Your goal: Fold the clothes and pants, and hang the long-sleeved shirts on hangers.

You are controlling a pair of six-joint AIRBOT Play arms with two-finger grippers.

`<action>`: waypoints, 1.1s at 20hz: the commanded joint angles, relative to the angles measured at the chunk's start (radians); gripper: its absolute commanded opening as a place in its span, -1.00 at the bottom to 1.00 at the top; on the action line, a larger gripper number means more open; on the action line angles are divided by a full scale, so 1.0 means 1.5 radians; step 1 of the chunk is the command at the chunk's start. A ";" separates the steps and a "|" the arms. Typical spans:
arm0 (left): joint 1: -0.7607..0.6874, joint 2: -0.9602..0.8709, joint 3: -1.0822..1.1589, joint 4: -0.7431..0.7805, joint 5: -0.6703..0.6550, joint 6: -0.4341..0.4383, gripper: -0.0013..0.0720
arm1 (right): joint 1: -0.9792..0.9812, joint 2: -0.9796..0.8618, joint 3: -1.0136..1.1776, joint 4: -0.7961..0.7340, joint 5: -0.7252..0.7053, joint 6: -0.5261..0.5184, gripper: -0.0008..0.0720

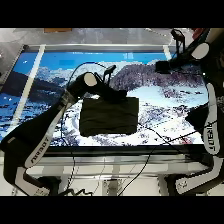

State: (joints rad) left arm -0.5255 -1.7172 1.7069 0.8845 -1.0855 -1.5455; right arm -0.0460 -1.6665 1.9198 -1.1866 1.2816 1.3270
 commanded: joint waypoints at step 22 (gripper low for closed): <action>0.076 0.091 0.001 0.076 0.001 0.029 -0.35 | 0.075 -0.035 -0.572 0.386 -0.239 0.070 0.99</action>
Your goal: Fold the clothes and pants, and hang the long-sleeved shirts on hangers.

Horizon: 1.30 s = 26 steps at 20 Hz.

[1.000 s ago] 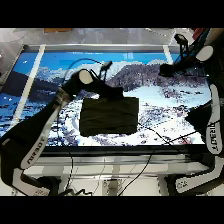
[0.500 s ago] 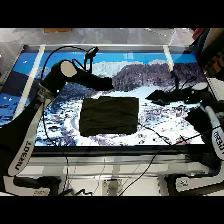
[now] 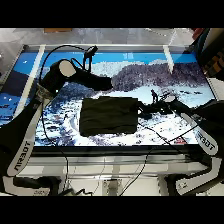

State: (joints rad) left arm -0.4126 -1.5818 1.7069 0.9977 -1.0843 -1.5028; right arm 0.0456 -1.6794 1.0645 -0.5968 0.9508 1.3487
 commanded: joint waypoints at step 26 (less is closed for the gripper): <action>0.011 -0.001 0.001 0.046 0.000 0.000 -0.35 | 0.182 -0.036 0.036 0.002 -0.060 0.013 0.84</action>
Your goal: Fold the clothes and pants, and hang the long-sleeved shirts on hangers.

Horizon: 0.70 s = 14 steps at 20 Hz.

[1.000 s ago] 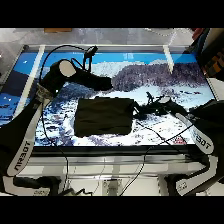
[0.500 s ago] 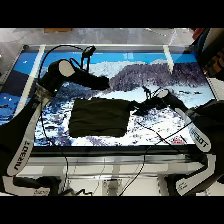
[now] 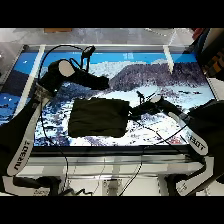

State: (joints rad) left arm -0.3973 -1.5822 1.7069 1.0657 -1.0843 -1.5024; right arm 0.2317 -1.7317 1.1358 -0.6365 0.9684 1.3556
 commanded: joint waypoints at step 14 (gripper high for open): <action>0.083 0.152 0.001 0.239 0.000 0.065 -0.75 | -0.070 0.124 0.137 0.020 -0.054 -0.046 -0.90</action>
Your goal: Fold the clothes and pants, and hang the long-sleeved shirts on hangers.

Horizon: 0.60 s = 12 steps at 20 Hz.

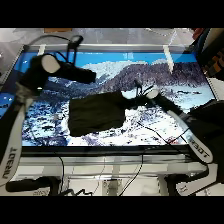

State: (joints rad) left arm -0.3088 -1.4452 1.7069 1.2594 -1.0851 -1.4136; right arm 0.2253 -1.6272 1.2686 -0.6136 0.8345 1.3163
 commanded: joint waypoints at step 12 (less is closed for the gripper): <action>0.034 0.271 0.001 0.294 0.001 0.005 -0.75 | -0.634 0.464 0.123 -0.183 0.136 0.104 -0.90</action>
State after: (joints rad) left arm -0.2592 -1.0752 1.7069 1.6760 -1.0855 -1.4055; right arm -0.5182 -1.0618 1.4464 -0.7086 1.0229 1.4113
